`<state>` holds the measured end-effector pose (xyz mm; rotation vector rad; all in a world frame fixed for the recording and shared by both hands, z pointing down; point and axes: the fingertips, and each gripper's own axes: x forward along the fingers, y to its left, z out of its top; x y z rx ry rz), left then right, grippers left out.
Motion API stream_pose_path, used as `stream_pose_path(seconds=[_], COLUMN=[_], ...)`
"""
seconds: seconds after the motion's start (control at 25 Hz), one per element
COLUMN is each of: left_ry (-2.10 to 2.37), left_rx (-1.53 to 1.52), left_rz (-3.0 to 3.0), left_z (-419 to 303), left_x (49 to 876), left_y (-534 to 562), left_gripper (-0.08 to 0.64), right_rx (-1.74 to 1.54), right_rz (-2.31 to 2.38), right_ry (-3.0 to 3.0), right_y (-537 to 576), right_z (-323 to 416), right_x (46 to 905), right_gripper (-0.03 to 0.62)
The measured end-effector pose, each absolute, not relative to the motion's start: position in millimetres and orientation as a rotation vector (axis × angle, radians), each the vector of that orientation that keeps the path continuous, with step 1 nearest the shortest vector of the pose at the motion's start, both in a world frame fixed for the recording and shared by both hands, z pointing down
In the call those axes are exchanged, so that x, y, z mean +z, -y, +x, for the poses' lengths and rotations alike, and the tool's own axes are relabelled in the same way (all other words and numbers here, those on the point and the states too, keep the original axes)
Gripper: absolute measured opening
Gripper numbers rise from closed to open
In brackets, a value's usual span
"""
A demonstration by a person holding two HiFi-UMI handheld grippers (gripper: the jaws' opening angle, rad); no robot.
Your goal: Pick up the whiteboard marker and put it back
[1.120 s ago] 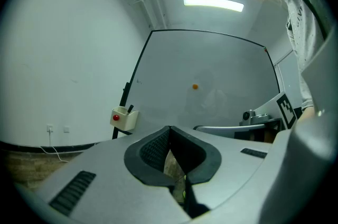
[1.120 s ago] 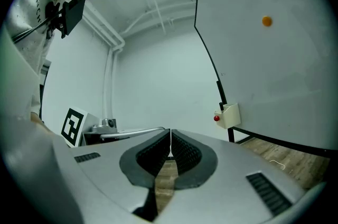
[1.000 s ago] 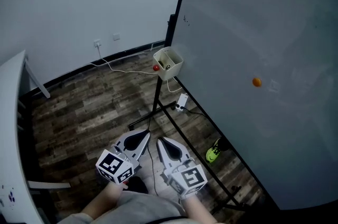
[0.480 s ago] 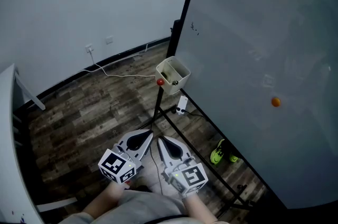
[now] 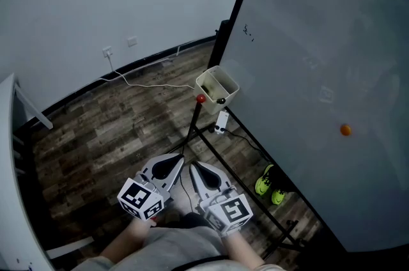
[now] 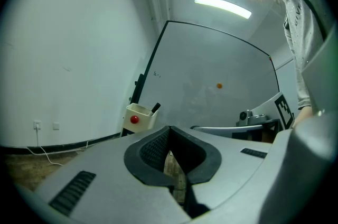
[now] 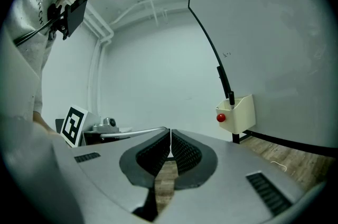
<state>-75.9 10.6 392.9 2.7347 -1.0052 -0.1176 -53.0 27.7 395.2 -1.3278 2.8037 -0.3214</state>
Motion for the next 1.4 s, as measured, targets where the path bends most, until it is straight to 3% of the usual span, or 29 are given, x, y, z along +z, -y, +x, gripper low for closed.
stream_pose_path(seconds=[1.28, 1.4], left_ry=[0.875, 0.882], left_rx=[-0.105, -0.095], left_rz=[2.761, 2.754], left_z=[-5, -2], left_x=[407, 411], left_y=[111, 124], left_gripper=[0.015, 0.015], right_rx=[-0.082, -0.08], right_rz=[-1.501, -1.493], right_ry=[-2.833, -2.828], right_y=[115, 129], right_z=[19, 24], right_x=[392, 391], right_gripper=[0.023, 0.1])
